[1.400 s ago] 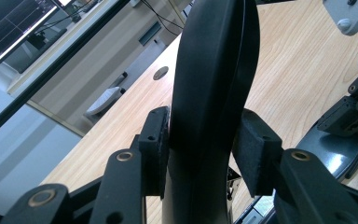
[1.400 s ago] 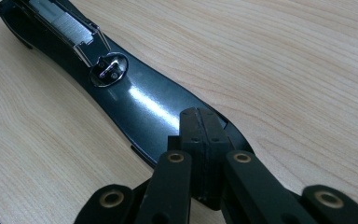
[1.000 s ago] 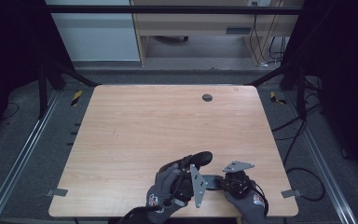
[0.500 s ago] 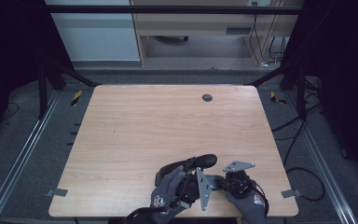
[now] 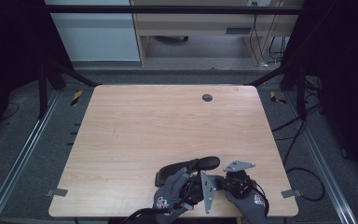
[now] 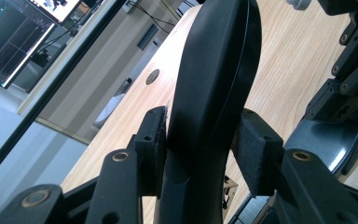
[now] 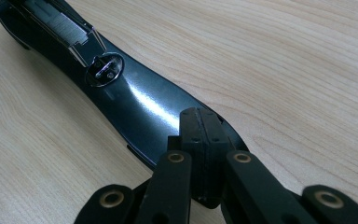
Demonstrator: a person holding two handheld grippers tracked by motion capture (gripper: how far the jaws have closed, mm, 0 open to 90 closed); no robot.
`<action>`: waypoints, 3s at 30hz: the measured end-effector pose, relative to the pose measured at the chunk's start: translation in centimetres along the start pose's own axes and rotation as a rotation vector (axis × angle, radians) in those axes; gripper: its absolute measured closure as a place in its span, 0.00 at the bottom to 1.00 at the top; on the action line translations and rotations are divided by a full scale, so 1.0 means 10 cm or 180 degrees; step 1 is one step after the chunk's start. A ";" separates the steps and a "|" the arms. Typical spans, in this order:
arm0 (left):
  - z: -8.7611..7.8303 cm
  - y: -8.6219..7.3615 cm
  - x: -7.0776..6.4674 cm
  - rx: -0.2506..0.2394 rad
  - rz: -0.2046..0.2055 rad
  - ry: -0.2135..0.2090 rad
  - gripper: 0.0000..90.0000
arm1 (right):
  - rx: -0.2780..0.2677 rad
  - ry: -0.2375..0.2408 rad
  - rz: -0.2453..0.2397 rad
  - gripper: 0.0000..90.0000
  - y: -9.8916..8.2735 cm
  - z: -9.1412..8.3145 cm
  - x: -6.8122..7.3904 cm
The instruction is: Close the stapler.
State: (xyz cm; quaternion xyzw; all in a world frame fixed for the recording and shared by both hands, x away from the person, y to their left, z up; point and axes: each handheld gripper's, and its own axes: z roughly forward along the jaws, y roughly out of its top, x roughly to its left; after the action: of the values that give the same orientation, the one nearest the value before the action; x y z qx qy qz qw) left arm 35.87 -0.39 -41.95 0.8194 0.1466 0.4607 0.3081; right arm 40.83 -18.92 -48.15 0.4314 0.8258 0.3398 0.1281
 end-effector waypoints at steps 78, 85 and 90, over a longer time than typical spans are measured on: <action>0.23 -0.06 -0.47 0.0120 0.0643 -0.0041 0.59 | -0.0116 0.0276 0.0043 1.00 -0.11 -0.04 -0.14; 0.23 -0.06 -0.47 0.0122 0.0633 -0.0044 0.58 | -0.0128 0.0254 -0.0005 1.00 -0.11 -0.05 -0.13; 0.22 -0.07 -0.47 0.0115 0.0632 -0.0059 0.58 | -0.0092 0.0237 -0.0004 1.00 -0.11 -0.07 -0.14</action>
State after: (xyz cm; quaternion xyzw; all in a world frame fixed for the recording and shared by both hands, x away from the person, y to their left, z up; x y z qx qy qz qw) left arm 35.27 -3.19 -46.36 0.8395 0.0701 0.4786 0.2474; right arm 40.60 -20.80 -48.52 0.4161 0.8253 0.3675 0.1037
